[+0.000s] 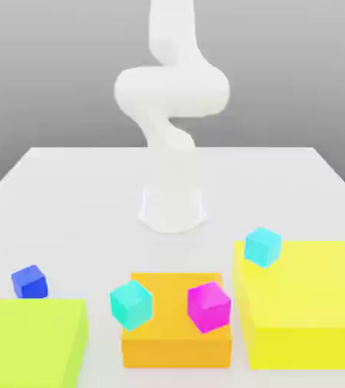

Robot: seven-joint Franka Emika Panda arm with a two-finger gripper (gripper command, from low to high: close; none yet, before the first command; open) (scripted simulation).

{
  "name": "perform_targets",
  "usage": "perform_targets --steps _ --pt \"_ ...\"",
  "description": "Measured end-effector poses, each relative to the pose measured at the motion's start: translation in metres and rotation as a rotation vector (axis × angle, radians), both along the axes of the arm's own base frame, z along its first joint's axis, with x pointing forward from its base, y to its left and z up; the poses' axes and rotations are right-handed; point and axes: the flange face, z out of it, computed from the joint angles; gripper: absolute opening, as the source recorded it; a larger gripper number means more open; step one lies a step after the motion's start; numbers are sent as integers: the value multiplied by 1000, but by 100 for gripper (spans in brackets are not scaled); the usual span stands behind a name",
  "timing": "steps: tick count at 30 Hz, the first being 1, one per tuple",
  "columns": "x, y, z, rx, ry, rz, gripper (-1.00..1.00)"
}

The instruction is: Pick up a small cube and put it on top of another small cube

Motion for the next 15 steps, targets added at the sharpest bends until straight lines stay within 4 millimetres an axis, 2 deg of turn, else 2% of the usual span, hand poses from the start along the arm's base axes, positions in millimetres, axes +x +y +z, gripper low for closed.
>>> perform_targets --steps 3,7,11,15 --pt "30 -44 -66 31 100 -98 0" --pt "46 -103 -154 77 225 -227 0" --pt "37 -158 -244 130 345 -358 0" --pt "4 -203 -331 190 463 -490 0"
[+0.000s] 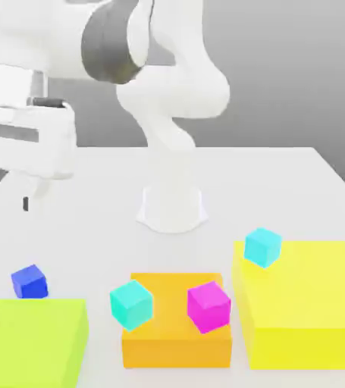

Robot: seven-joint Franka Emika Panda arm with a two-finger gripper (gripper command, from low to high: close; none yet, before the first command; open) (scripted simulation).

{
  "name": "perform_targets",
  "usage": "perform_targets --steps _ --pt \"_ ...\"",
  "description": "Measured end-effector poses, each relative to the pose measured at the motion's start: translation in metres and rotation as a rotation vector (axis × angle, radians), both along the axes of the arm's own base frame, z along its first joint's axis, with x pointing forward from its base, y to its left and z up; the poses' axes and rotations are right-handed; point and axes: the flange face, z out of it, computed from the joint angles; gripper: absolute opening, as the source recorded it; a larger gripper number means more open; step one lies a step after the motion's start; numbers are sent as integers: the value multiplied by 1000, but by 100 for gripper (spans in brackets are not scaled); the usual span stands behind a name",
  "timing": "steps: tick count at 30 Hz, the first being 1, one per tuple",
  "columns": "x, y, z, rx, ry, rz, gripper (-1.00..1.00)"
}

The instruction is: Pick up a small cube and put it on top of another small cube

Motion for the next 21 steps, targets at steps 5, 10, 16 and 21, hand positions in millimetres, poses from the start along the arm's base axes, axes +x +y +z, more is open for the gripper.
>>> perform_targets --steps 5,10,16,21 --pt "-70 -42 -100 80 141 -185 0" --pt "-97 -47 -166 110 198 -239 0" --pt "-99 -46 -197 111 200 -241 -100" --pt "-99 -46 -193 111 200 -240 -100"
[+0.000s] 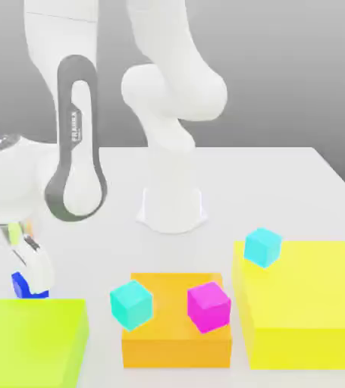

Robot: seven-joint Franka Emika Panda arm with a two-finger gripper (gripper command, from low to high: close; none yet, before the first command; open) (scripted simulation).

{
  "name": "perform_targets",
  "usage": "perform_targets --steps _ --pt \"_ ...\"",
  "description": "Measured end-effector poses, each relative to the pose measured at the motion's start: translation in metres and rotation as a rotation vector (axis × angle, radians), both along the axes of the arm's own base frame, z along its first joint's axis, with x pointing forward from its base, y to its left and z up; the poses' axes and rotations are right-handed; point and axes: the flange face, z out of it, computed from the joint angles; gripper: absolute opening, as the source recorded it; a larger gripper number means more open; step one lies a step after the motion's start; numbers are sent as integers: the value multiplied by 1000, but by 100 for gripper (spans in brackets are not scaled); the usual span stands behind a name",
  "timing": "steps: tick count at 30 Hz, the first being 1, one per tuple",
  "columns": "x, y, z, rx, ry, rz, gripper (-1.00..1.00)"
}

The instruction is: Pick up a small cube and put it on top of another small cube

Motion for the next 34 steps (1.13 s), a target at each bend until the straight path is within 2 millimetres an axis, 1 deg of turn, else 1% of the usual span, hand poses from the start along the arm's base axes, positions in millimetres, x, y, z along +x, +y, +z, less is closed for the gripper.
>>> perform_targets --steps 5,6,7,8,10,13,15,17,19,21,24,25,26,30,31,34 --pt "1 1 48 1 -1 0 -100" --pt "11 14 57 8 -8 10 -100" --pt "31 39 67 17 -15 49 -100" --pt "42 57 77 26 -22 54 -100" --pt "68 109 97 44 -33 104 -100" --pt "85 176 125 64 -39 131 -100" --pt "89 226 142 71 -37 165 -100" --pt "86 276 158 72 -31 202 -100" --pt "75 325 172 66 -23 238 -100" --pt "57 370 184 53 -14 273 -100" --pt "20 430 197 21 -4 319 -100" --pt "13 440 194 13 -3 327 -100" --pt "9 445 186 8 -2 330 -100" --pt "6 449 146 2 -2 334 -100" --pt "5 449 138 2 -2 334 100" --pt "5 449 138 2 -2 334 100"
